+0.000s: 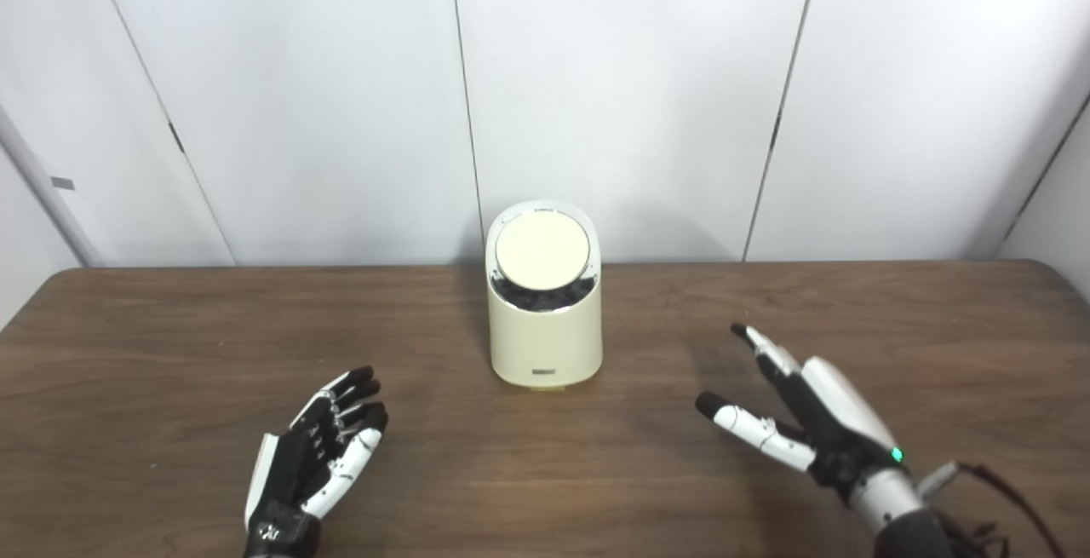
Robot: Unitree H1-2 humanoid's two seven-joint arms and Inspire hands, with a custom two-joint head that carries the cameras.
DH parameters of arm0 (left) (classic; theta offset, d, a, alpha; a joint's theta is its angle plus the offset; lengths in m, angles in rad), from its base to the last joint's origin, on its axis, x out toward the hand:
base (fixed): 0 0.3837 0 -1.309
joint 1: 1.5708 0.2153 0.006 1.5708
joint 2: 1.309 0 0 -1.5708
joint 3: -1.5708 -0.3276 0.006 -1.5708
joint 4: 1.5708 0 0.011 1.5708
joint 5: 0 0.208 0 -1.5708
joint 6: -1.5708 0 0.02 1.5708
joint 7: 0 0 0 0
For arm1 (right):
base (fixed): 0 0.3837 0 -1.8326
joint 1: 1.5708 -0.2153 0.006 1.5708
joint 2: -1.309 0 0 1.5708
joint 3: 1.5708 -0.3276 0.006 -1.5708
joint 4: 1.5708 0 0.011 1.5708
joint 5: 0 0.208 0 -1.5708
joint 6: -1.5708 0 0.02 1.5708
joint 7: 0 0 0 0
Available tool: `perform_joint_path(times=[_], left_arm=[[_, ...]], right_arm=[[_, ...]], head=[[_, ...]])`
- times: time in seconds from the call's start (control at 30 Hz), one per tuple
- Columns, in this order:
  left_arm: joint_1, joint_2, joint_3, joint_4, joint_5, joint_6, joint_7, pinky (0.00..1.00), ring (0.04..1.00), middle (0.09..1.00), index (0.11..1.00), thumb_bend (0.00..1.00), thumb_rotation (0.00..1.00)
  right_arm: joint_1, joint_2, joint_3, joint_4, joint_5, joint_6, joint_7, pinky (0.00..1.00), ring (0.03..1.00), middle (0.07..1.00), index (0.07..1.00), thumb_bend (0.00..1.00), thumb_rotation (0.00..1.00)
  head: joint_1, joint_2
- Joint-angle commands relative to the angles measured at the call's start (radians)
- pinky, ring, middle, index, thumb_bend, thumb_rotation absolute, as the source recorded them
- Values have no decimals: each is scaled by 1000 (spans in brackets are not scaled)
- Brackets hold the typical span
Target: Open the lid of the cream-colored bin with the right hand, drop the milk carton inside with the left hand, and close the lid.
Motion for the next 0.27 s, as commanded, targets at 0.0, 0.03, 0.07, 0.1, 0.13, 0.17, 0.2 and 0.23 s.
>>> perform_joint_path(times=[0.0,0.03,0.07,0.1,0.13,0.17,0.2,0.23], left_arm=[[0,14,2,-5,1,19,-14,674,756,805,844,500,479],[3,17,0,-14,1,28,-18,682,760,807,847,497,492],[8,20,-1,-27,1,37,-24,692,765,810,851,494,511],[14,24,-3,-44,1,49,-32,699,769,811,854,492,530],[23,29,-5,-66,3,64,-40,708,777,816,860,485,548],[28,32,-6,-81,4,75,-46,716,785,821,868,475,559],[38,37,-6,-102,8,86,-51,718,788,823,871,472,562],[52,47,-1,-120,5,86,-56,720,792,828,876,465,562]], right_arm=[[-11,17,-11,-54,52,6,-47,870,947,978,979,615,999],[-4,28,-14,-55,71,5,-61,875,945,973,973,620,1000],[2,40,-17,-51,94,-2,-78,880,941,966,966,618,1000],[9,55,-28,-42,135,-16,-96,882,939,959,959,610,1000],[17,75,-42,-30,189,-29,-112,877,938,957,956,594,1000],[22,86,-51,-21,227,-37,-123,876,942,962,959,571,1000],[28,102,-62,-5,267,-53,-141,876,943,964,959,563,1000],[32,116,-72,9,305,-63,-157,877,944,966,952,556,1000]], head=[[2,1],[5,-1],[9,-1],[12,0],[15,1],[15,1],[18,2],[18,3]])
